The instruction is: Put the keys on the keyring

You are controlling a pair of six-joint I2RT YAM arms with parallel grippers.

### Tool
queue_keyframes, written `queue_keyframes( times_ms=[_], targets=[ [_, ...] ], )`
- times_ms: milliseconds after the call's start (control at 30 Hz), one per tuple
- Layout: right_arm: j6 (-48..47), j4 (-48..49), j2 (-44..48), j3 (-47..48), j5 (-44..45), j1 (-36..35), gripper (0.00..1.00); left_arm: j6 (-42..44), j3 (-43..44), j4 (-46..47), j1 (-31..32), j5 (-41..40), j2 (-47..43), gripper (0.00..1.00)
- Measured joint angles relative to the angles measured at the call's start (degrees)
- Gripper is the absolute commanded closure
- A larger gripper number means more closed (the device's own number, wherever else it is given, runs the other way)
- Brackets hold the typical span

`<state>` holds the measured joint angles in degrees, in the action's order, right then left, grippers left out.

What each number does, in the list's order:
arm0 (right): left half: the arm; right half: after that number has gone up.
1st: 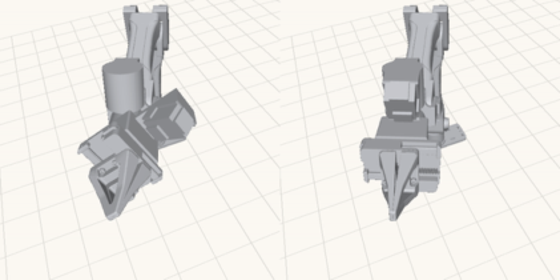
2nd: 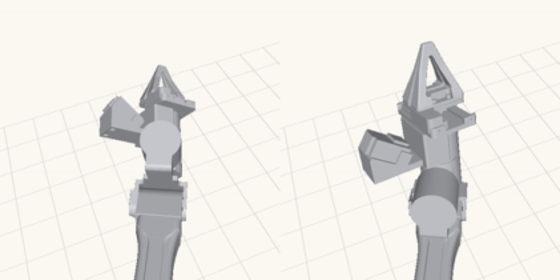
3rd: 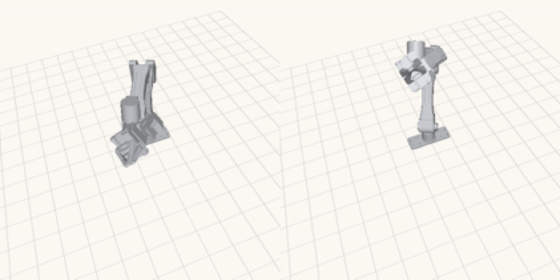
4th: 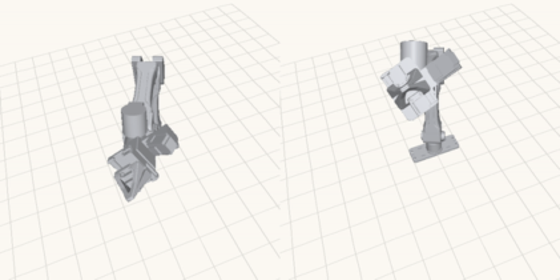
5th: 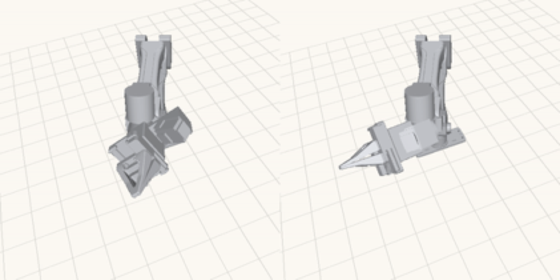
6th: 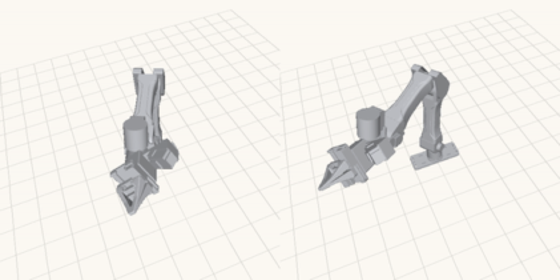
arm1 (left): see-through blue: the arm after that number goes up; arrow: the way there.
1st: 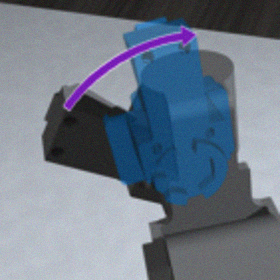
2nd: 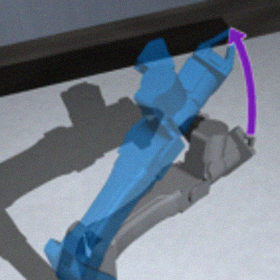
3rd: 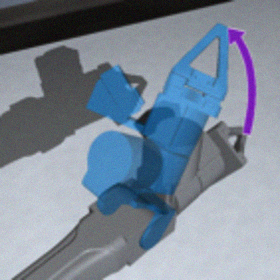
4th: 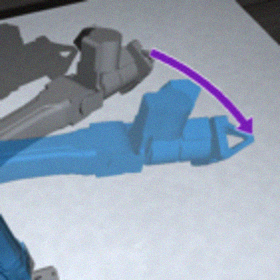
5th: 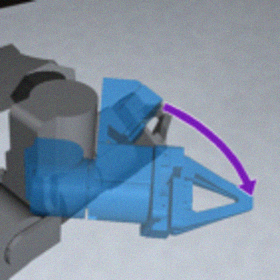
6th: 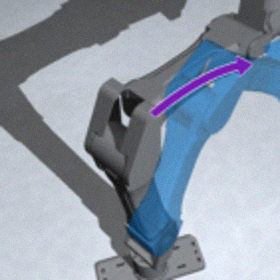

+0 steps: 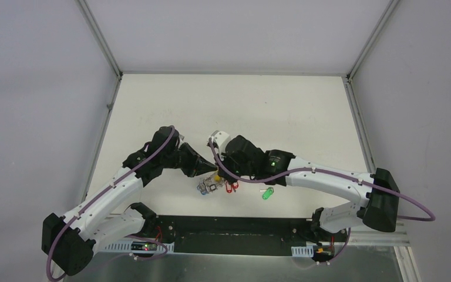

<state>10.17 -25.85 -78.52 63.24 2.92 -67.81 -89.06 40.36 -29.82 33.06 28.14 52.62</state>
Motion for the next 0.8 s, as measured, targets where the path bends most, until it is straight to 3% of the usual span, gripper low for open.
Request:
queue_keyframes(
  times_ms=[633, 800],
  targets=[
    [6.8, 0.2, 1.7, -0.3, -13.8, 9.3, 1.0, 1.6, 0.3, -0.4, 0.0, 0.3, 0.9, 1.0],
    [8.0, 0.3, 1.7, -0.3, -15.9, 10.4, 1.0, 2.8, 0.4, -0.6, 0.0, -0.4, 0.6, 0.78]
  ],
)
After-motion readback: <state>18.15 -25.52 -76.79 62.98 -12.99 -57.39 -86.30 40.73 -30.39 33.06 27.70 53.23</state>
